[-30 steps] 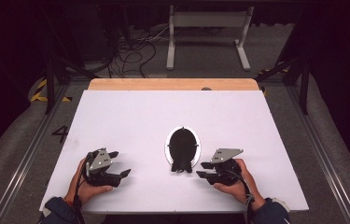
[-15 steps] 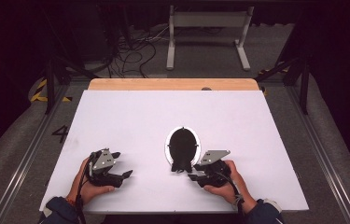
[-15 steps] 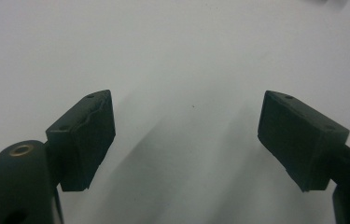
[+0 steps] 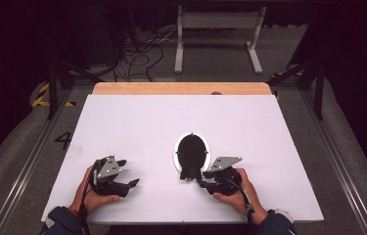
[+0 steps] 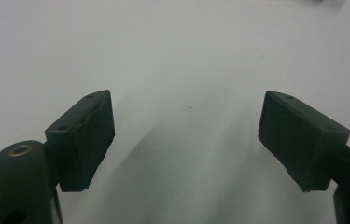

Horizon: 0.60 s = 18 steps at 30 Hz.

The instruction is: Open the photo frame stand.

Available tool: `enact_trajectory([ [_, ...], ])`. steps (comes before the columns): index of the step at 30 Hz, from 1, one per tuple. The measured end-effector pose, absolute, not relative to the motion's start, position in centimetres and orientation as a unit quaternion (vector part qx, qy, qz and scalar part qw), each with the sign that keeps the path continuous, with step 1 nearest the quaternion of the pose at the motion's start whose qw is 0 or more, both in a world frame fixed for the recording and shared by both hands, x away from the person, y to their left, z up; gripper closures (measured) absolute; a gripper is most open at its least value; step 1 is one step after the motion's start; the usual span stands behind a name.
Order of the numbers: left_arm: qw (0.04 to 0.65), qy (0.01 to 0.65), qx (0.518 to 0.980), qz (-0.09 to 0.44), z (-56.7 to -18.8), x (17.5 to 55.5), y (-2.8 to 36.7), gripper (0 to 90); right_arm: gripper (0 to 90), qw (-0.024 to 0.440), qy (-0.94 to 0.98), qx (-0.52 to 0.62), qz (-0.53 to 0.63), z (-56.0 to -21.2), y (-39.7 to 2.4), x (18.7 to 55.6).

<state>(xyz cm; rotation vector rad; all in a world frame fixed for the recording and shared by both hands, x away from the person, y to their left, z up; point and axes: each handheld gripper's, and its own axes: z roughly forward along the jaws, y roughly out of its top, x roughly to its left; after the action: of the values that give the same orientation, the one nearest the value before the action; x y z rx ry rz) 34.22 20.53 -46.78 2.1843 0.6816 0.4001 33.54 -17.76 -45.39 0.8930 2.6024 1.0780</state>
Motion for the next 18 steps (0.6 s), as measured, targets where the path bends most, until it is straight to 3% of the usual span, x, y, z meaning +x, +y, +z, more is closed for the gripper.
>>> enact_trajectory([
  [3,0.395,0.268,0.864,0.158,-46.8,34.2,20.4,18.7,54.7,0.084,0.88,0.299,0.36,-45.3,-17.6,33.6],
  [7,0.393,0.27,0.865,0.158,-46.8,34.3,20.4,18.1,50.1,0.11,0.884,0.296,0.345,-45.3,-16.7,33.4],
  [11,0.393,0.272,0.864,0.158,-46.8,34.3,20.4,18.1,56.9,0.129,0.877,0.312,0.342,-45.3,-16.6,33.3],
  [18,0.399,0.271,0.862,0.154,-46.7,34.2,20.5,18.0,61.7,0.12,0.87,0.324,0.352,-45.4,-16.8,33.4],
])
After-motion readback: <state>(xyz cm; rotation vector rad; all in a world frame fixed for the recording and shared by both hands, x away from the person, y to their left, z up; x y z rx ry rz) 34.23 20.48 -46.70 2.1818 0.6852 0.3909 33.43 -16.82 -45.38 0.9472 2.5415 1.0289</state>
